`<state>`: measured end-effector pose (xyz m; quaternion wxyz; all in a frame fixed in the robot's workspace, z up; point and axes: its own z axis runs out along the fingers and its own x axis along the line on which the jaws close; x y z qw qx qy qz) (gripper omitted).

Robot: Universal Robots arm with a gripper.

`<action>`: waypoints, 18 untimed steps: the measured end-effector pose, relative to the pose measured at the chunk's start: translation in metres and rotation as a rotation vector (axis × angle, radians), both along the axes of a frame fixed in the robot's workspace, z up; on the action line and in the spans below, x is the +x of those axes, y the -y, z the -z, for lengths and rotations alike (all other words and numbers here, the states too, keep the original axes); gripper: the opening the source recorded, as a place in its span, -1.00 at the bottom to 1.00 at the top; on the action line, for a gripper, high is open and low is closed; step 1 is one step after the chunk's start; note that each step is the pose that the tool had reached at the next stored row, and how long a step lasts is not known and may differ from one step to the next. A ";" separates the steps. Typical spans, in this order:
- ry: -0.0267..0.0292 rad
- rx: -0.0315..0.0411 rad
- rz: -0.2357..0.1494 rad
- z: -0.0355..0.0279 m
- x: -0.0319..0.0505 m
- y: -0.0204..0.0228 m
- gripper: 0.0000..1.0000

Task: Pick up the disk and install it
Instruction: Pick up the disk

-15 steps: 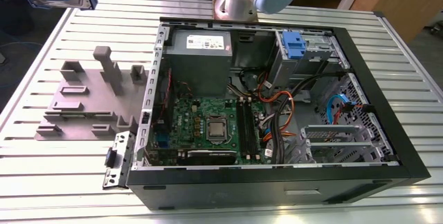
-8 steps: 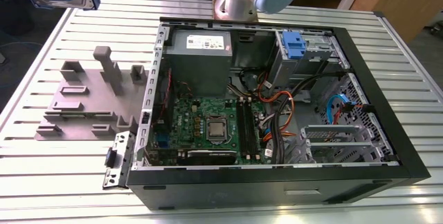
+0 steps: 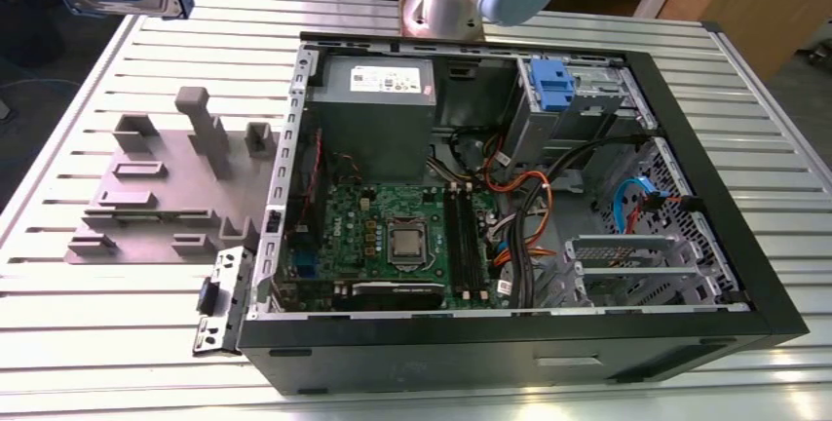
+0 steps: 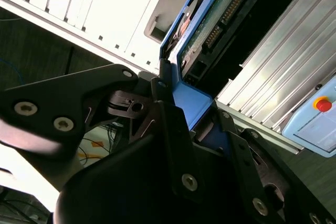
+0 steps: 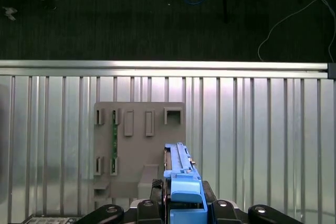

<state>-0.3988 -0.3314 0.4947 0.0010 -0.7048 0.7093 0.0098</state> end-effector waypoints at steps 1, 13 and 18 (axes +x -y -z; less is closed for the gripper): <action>0.0000 0.0000 0.000 0.0000 0.0007 0.0000 -0.26; 0.0000 0.0000 0.000 0.0000 0.0086 0.0000 -0.26; 0.0000 0.0000 0.000 0.0000 0.0098 0.0000 -0.26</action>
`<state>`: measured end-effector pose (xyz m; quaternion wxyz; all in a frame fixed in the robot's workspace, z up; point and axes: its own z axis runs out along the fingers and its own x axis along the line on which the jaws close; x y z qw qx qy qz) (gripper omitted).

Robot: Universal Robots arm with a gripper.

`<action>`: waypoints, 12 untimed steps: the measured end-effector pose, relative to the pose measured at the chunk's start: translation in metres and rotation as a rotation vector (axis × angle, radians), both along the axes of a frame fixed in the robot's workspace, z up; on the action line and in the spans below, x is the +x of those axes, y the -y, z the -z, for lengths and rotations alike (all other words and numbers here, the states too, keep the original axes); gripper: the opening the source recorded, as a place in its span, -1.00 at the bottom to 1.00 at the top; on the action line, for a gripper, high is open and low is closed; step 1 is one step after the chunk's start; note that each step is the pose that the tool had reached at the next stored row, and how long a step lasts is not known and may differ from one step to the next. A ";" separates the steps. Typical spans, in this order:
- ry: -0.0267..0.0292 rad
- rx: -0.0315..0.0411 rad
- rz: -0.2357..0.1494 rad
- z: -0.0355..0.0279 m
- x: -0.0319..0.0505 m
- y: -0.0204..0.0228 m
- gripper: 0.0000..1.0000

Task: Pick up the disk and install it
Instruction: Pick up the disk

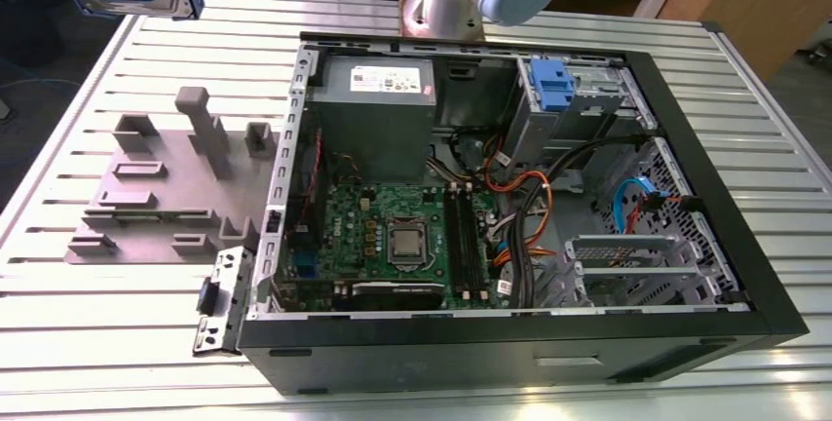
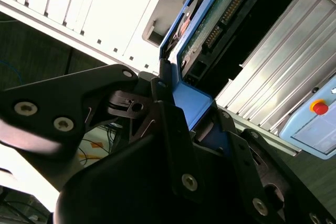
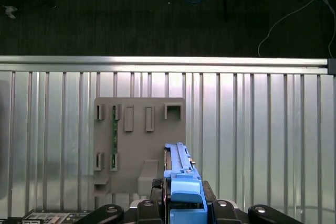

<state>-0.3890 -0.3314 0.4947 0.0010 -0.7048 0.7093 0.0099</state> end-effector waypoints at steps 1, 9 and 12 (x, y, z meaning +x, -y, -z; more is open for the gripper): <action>0.0000 0.0000 0.000 0.0000 0.0001 0.0000 -0.26; -0.0001 0.0000 0.000 0.0000 0.0041 0.0000 -0.26; -0.0002 0.0000 0.000 0.0000 0.0065 0.0000 -0.26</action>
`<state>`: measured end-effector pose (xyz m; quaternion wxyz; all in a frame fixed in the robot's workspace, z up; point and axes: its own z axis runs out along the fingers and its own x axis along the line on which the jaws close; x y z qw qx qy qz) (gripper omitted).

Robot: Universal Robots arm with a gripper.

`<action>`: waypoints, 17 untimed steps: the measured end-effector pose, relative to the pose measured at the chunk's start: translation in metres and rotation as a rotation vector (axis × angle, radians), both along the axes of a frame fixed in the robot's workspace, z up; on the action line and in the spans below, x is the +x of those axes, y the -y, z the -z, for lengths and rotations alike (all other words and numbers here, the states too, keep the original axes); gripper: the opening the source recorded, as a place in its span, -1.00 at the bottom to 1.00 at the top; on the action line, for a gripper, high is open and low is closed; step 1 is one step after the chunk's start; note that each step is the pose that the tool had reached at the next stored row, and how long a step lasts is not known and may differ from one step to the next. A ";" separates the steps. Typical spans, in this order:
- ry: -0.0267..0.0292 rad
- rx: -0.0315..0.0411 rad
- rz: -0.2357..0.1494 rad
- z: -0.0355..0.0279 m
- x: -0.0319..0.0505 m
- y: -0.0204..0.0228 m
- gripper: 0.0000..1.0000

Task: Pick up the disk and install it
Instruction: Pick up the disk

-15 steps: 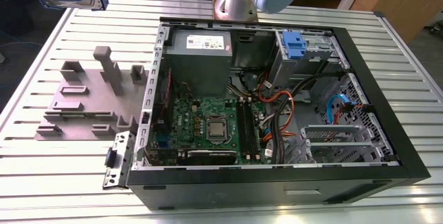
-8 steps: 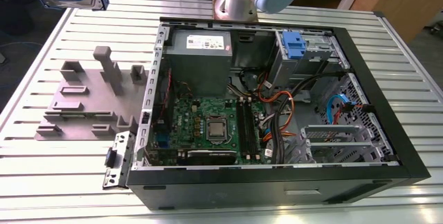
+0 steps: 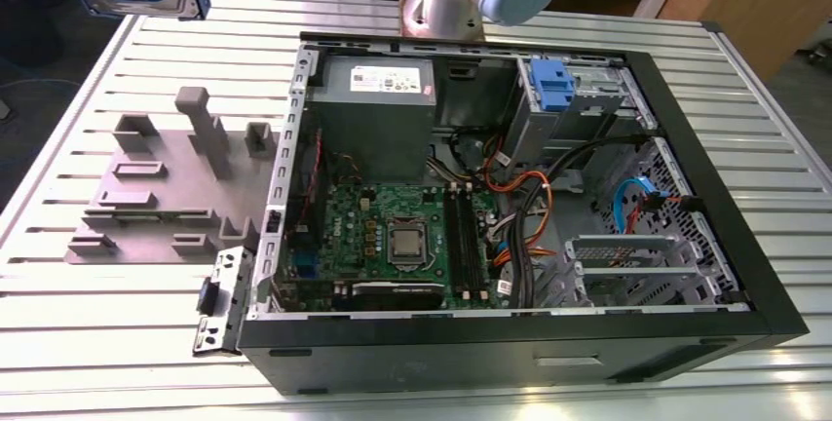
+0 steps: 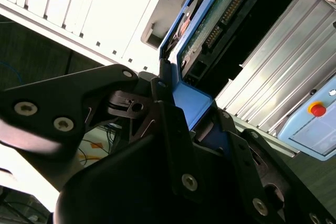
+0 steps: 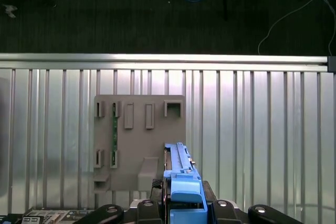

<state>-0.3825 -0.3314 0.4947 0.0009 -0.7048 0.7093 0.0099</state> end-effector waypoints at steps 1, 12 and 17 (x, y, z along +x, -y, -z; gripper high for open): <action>-0.0001 0.0000 0.000 0.0000 0.0009 0.0000 -0.26; -0.0002 0.0000 0.000 0.0000 0.0044 0.0030 -0.26; -0.0002 0.0000 0.000 0.0000 0.0045 0.0067 -0.26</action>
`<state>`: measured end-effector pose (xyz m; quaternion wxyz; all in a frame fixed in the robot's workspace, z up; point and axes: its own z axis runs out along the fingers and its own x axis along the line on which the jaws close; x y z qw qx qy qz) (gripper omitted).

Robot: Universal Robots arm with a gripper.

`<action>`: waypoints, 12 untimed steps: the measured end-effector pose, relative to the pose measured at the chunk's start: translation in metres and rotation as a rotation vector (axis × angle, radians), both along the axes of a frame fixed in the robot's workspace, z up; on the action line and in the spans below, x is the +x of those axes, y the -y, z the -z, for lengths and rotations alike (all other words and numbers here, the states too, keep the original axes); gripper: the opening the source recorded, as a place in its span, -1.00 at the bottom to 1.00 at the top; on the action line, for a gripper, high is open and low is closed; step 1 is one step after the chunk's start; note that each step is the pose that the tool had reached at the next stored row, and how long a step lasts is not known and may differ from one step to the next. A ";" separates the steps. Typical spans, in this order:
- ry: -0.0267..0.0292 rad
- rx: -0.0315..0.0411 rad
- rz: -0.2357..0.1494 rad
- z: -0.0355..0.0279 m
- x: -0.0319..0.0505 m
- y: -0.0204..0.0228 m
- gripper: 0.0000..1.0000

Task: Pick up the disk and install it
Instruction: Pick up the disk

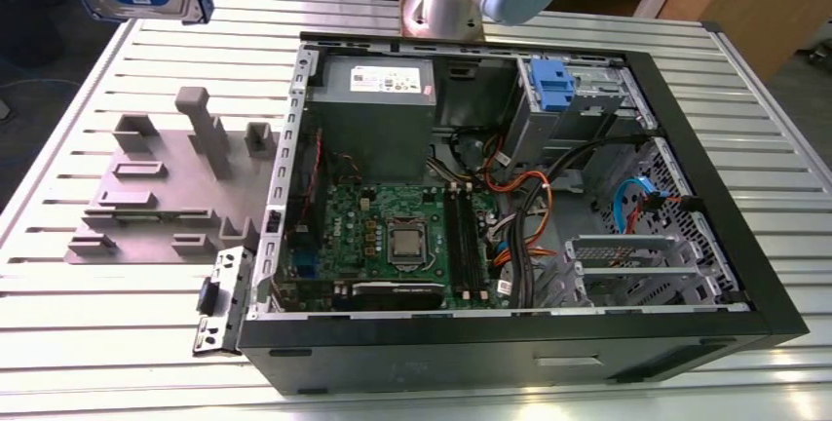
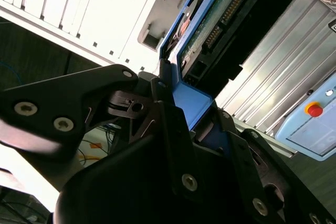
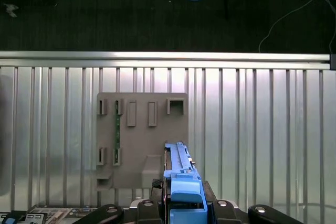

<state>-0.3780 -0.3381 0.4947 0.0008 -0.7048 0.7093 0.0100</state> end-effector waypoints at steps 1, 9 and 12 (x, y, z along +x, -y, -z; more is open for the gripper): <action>0.0000 0.0000 0.000 0.0000 0.0000 0.0008 -0.26; 0.0000 0.0000 0.000 0.0000 0.0000 0.0065 -0.26; 0.0000 0.0000 0.000 0.0000 0.0001 0.0080 -0.26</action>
